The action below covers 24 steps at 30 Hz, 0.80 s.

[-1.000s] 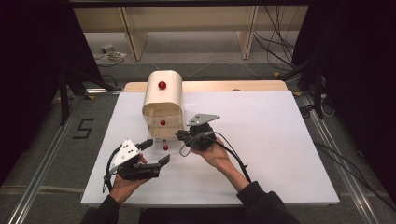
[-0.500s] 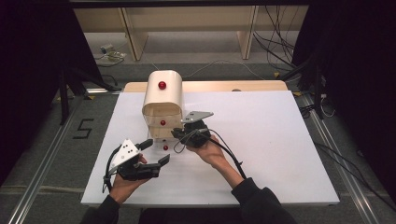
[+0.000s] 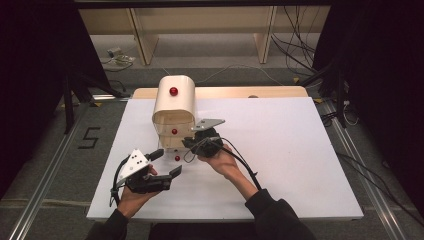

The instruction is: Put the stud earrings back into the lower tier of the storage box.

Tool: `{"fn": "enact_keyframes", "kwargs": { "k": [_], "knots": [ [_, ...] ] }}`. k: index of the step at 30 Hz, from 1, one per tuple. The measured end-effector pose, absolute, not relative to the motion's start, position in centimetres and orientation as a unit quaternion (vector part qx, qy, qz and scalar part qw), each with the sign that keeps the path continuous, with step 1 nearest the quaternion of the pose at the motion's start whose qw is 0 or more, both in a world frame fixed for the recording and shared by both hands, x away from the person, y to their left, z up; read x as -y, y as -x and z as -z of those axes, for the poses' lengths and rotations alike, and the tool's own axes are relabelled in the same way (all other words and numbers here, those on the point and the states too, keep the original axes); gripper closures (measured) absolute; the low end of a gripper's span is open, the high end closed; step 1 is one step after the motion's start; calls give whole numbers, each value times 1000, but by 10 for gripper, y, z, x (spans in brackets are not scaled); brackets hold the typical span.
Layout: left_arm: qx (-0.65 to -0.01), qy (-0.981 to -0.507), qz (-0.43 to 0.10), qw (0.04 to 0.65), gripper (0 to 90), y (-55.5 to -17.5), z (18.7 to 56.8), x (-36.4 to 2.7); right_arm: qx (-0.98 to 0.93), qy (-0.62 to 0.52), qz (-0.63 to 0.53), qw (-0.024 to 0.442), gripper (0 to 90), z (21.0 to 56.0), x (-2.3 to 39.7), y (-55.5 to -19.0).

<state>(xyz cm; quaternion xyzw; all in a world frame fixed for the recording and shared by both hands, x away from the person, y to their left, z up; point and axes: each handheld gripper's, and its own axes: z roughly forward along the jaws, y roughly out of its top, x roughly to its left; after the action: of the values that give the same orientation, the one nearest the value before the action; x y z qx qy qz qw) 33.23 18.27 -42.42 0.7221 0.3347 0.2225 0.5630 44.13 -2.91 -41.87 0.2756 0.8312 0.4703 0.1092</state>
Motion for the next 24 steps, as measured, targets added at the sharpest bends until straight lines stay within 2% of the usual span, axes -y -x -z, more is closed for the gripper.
{"fn": "enact_keyframes", "kwargs": {
  "k": [13,24],
  "knots": [
    [-334,-722,-223,564,156,-332,424,-183,-837,-274,-461,107,807,424,22,-445],
    [-336,-722,-223,562,156,-333,424,-183,-833,-279,-468,94,676,419,28,-445]
  ]
}}
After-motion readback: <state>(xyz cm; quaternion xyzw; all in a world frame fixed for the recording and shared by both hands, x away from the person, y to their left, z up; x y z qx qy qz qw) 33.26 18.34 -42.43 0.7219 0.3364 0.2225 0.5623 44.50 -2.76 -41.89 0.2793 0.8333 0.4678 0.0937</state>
